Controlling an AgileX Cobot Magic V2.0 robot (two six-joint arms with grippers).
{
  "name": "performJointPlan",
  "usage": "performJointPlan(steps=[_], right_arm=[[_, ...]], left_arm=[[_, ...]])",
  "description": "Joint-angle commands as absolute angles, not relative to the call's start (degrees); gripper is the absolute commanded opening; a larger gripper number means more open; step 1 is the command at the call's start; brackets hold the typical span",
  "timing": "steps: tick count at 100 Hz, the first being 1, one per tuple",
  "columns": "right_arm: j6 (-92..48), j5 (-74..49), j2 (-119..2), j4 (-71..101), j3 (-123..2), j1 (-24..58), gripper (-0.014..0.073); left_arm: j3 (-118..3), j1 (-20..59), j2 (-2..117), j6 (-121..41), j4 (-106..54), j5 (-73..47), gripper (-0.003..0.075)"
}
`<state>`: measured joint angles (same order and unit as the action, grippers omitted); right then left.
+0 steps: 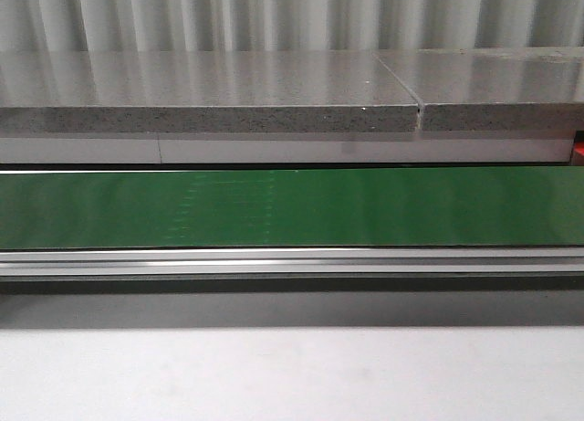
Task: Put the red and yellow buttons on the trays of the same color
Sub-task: 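Move the left gripper down over a red button in the cluster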
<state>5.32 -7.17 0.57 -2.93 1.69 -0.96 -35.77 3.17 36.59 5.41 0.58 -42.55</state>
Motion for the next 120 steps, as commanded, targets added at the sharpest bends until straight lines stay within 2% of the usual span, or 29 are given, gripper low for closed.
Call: performJointPlan(steps=[1,14,18,23,43,70,102,120], right_arm=[[5.08,-2.39,1.79,-3.50,0.57,-1.22,-0.0067],[5.08,-2.39,1.79,-3.50,0.57,-1.22,-0.0067],[5.08,-2.39,1.79,-3.50,0.57,-1.22,-0.0067],[5.08,-2.39,1.79,-3.50,0.57,-1.22,-0.0067],[5.08,-2.39,1.79,-3.50,0.57,-1.22,-0.0067],[5.08,-2.39,1.79,-3.50,0.57,-1.22,-0.0067],[5.08,-2.39,1.79,-3.50,0.57,-1.22,-0.0067],[5.08,-2.39,1.79,-3.50,0.57,-1.22,-0.0067]], left_arm=[[-39.00,3.04,40.82,6.45,0.00,-39.65,0.0111],[-41.02,3.04,45.70,6.89,0.00,-39.65,0.0340],[-41.75,3.04,46.89,7.18,0.00,-39.65,0.0386],[-42.59,3.04,48.19,9.17,0.47,-39.70,0.0409],[-46.55,1.12,53.59,19.23,3.38,-44.33,0.0409],[-51.49,-8.15,61.53,20.40,2.72,-56.42,0.0409],[-52.41,-20.49,66.02,20.40,-2.09,-59.15,0.0409],[-52.41,-23.31,69.72,18.37,-3.81,-58.22,0.0409]])
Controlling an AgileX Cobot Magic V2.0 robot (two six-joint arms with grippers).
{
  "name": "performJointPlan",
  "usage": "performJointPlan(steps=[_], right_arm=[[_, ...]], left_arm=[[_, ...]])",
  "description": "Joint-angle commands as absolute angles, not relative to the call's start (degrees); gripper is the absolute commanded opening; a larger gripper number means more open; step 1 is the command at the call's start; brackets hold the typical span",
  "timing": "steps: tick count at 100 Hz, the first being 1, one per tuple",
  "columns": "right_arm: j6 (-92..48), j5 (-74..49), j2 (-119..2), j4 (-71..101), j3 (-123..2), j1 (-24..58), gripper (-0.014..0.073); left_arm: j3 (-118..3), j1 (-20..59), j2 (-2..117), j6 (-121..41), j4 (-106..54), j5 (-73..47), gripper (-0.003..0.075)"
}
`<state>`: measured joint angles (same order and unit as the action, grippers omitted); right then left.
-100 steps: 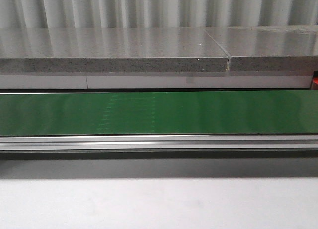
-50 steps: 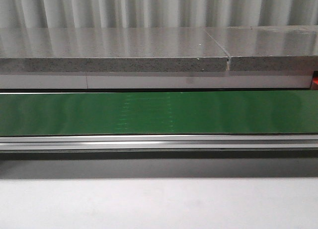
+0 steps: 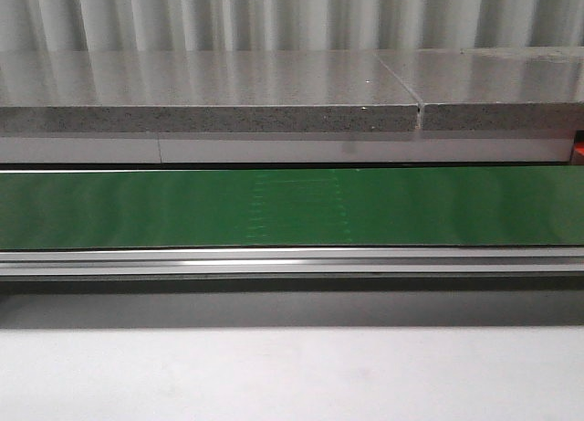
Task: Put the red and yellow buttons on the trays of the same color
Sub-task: 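Move the left gripper down over a red button in the cluster, then grasp the red button with the left gripper and lift it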
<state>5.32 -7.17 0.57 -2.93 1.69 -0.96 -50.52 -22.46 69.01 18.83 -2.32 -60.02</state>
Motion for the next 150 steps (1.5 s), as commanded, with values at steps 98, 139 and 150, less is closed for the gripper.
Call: performJointPlan(steps=[98,139,150], right_arm=[[5.08,-2.39,1.79,-3.50,0.57,-1.22,-0.0067],[5.08,-2.39,1.79,-3.50,0.57,-1.22,-0.0067],[5.08,-2.39,1.79,-3.50,0.57,-1.22,-0.0067]], left_arm=[[-52.66,-25.96,83.62,26.29,-9.85,-45.42,0.0409],[-52.66,-27.55,83.62,26.33,-10.20,-43.18,0.0409],[-52.66,-27.59,83.62,26.33,-10.32,-43.07,0.0409]])
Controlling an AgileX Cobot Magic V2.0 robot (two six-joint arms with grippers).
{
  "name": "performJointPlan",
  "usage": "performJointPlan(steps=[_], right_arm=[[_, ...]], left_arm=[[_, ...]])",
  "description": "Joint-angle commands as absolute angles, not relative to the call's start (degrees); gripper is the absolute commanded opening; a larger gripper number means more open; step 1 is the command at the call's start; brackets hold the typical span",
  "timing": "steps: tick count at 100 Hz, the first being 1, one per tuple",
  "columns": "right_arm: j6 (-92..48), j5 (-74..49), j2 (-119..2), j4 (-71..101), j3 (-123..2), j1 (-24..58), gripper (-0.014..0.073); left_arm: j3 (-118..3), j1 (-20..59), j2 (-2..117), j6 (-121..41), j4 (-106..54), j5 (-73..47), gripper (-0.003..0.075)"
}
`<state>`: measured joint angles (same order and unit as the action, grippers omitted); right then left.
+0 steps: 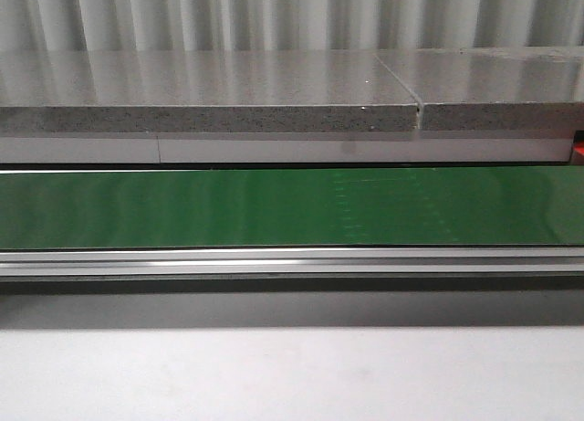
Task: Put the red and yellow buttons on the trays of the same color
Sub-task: 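Grasp the red button with the left gripper and lift it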
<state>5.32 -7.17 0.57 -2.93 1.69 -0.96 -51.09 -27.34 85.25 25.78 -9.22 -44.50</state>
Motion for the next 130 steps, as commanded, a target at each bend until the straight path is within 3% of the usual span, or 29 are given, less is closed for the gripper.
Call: performJointPlan(steps=[1,69,101,130], right_arm=[[5.08,-2.39,1.79,-3.50,0.57,-1.22,-0.0067],[5.08,-2.39,1.79,-3.50,0.57,-1.22,-0.0067],[5.08,-2.39,1.79,-3.50,0.57,-1.22,-0.0067],[5.08,-2.39,1.79,-3.50,0.57,-1.22,-0.0067]], left_arm=[[-52.66,-27.59,83.62,26.33,-10.32,-43.07,0.0409],[-52.66,-27.59,87.58,25.68,-14.32,-41.26,0.0406],[-52.66,-27.59,87.58,25.68,-14.32,-41.04,0.0178],[-52.66,-27.59,85.75,22.23,-13.77,-43.79,0.0165]])
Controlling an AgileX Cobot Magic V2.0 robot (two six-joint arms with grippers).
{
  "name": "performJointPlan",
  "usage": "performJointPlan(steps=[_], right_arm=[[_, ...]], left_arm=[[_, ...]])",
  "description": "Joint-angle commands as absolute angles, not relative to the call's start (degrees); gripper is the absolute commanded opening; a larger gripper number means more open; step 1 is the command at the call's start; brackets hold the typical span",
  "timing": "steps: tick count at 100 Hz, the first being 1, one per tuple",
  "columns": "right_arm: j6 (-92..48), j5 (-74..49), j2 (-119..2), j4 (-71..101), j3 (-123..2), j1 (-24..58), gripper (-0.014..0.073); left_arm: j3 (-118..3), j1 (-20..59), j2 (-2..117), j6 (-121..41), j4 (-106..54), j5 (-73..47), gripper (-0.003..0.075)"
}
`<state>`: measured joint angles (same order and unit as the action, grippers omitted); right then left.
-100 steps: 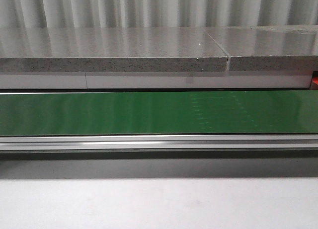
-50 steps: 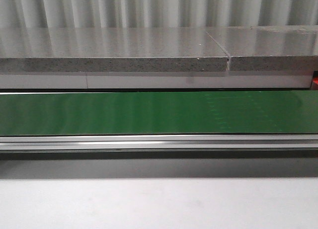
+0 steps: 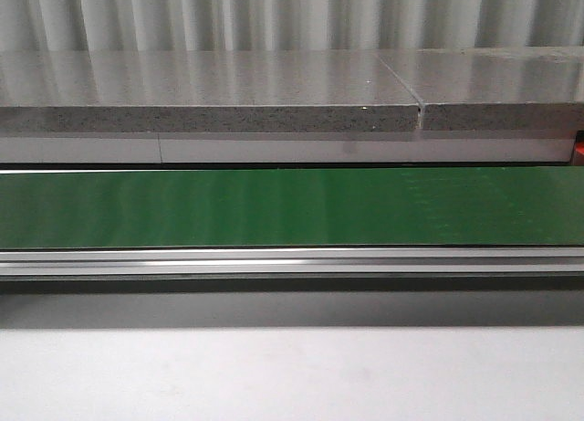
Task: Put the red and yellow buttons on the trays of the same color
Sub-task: 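Grasp the red button with the left gripper and lift it, then lower the red button onto the green belt and open the left gripper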
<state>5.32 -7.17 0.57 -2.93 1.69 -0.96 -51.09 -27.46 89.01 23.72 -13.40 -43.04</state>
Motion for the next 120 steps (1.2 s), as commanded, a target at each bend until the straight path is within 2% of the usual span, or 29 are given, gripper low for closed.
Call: performJointPlan(steps=[1,69,94,120], right_arm=[[5.08,-2.39,1.79,-3.50,0.57,-1.22,-0.0067],[5.08,-2.39,1.79,-3.50,0.57,-1.22,-0.0067],[5.08,-2.39,1.79,-3.50,0.57,-1.22,-0.0067],[5.08,-2.39,1.79,-3.50,0.57,-1.22,-0.0067]], left_arm=[[-52.66,-27.59,85.74,21.91,-13.67,-44.08,0.0165],[-53.93,-27.59,68.10,12.68,-13.18,-48.55,0.0165],[-60.82,-23.66,68.97,8.57,-14.87,-52.50,0.0165],[-67.14,-16.11,76.07,7.74,-14.87,-56.15,0.0165]])
